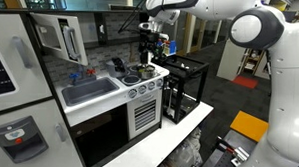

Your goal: Take the lid from the silver pot and put it on the stove

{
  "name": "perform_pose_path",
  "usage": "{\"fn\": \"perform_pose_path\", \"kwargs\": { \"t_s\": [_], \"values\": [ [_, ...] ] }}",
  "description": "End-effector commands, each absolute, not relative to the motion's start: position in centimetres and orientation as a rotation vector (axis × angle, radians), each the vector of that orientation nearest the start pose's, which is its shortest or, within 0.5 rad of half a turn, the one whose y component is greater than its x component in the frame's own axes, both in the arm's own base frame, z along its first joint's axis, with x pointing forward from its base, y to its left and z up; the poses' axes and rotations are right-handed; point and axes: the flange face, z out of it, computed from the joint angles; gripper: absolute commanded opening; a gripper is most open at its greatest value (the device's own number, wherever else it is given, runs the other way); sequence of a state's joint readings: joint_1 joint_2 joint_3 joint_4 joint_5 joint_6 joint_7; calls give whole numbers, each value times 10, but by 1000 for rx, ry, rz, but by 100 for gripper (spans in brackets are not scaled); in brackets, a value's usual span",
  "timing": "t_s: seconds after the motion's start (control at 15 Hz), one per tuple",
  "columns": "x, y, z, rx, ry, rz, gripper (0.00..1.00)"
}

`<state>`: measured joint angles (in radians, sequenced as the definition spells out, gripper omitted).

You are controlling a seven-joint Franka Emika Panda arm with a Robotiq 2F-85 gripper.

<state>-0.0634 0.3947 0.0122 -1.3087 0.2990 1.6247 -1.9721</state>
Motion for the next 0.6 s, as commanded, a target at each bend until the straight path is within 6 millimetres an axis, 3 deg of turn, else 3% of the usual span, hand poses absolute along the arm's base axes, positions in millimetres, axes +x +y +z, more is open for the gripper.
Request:
{"fn": "perform_pose_path", "kwargs": {
  "t_s": [0.0, 0.53],
  "values": [
    [679, -9, 515, 1947, 2714, 281, 100],
    [685, -4, 508, 2004, 2575, 180, 100]
  ]
}}
